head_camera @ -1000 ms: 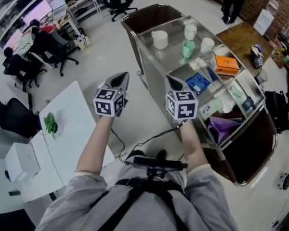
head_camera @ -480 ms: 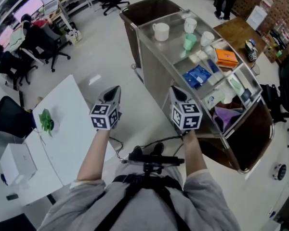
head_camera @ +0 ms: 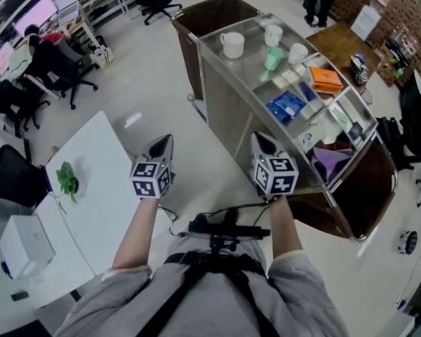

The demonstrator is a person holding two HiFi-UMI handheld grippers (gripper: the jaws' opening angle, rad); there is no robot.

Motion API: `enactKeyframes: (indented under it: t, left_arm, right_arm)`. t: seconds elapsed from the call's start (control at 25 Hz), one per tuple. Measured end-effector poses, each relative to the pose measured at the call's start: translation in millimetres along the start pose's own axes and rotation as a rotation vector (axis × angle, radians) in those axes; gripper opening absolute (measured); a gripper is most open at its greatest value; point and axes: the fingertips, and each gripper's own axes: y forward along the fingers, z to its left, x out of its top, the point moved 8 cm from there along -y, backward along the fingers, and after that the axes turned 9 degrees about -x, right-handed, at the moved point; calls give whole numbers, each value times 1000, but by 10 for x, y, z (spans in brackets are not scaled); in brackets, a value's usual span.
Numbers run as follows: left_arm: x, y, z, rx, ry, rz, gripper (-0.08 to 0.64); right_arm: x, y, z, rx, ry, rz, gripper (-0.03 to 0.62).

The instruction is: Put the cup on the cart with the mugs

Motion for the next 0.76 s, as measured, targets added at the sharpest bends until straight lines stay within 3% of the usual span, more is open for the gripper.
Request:
enactKeyframes:
  t: [0.76]
  left_arm:
    - [-58,-165,55,-28,-5,-27,3]
  right_arm:
    - [-100,-40,152,-16,-13,11,6]
